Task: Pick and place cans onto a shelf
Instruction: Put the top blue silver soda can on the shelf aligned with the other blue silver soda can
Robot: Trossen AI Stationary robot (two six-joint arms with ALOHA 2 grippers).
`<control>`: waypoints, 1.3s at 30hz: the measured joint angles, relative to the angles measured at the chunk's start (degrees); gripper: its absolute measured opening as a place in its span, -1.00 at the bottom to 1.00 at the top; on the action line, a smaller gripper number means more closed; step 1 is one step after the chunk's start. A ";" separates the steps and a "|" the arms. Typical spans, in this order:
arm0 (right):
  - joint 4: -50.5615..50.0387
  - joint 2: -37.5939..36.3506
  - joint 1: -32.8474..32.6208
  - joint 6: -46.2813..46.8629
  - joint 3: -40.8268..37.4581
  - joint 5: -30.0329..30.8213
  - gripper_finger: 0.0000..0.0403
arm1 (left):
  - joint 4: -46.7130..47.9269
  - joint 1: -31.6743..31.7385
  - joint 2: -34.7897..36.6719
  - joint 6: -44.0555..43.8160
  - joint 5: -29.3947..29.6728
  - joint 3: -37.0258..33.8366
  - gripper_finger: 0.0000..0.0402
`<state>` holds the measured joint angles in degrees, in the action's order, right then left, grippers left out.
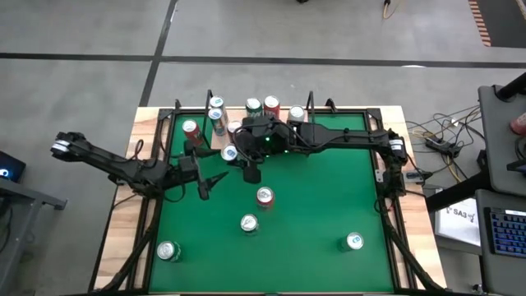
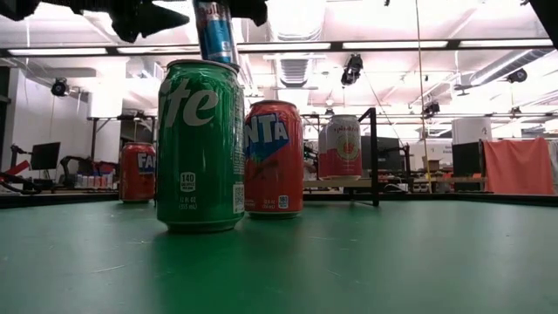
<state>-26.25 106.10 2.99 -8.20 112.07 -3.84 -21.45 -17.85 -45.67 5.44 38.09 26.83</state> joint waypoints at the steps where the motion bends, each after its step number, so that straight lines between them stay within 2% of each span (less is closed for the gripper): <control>1: 0.23 0.00 -0.21 -0.06 0.00 -0.02 0.08 | -0.38 0.00 -0.24 -0.14 0.25 -0.30 0.66; 11: 11.14 0.02 -1.52 -2.19 -2.65 -0.59 0.08 | -6.53 0.04 -5.23 -0.27 0.27 -0.92 0.66; 16: 12.09 0.45 -1.49 -2.90 -3.06 -0.63 0.08 | -7.50 0.04 -7.08 0.45 0.42 -0.46 0.63; 20: 11.99 0.52 -1.52 -2.95 -3.10 -0.68 0.08 | -9.32 0.10 -7.76 1.44 0.54 -0.35 0.47; 26: 12.01 0.52 -1.49 -3.16 -3.11 -0.94 0.09 | -9.38 0.02 -7.57 1.48 2.16 -0.33 0.01; 34: 12.29 0.53 -1.48 -2.76 -3.10 -0.42 0.49 | -8.99 0.09 -7.38 1.56 4.86 -0.33 0.00; 39: 11.82 0.44 -1.47 -2.79 -3.10 1.03 0.61 | -7.44 0.04 -7.32 1.44 8.06 -1.15 0.00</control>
<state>-14.43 106.54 1.52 -10.99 108.97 -2.80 -28.88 -17.80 -52.99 6.88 46.15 25.68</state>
